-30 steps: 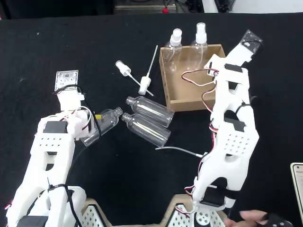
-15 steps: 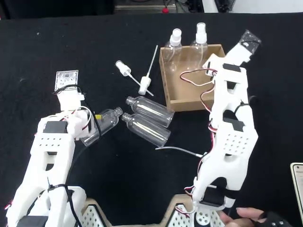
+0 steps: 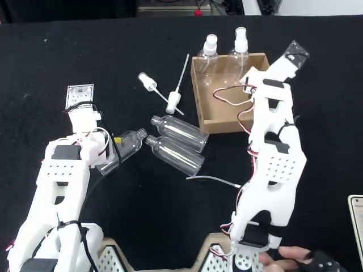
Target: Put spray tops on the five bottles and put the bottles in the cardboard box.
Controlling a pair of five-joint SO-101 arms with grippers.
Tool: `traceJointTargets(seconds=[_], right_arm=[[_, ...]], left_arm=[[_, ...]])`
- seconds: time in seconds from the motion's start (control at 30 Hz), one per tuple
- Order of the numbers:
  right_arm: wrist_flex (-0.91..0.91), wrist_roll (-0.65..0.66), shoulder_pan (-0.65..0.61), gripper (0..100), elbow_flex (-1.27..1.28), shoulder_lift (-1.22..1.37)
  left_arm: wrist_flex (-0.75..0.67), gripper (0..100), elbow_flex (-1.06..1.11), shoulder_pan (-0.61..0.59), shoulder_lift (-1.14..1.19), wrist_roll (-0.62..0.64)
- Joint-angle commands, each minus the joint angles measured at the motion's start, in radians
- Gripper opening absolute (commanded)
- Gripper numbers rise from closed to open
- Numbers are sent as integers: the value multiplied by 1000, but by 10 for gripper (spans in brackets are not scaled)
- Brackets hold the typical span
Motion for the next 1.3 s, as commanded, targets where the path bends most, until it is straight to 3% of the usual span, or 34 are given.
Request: traceJointTargets(seconds=[0.0, 0.27, 0.47, 0.77, 1.27], right_arm=[[-20, -2, -20, 11, -58, -18], [60, 12, -32, 11, -73, -25], [192, 180, -34, 11, -73, -85], [68, 206, -48, 11, -77, -38], [57, 245, -77, 11, -81, -30]], left_arm=[[-20, 242, -10, -12, -3, -2], [-20, 242, -10, -12, -3, -2], [-20, 242, -10, -12, -3, -2], [-20, 242, -8, -12, -3, -3], [-20, 242, -8, -12, -3, -3]])
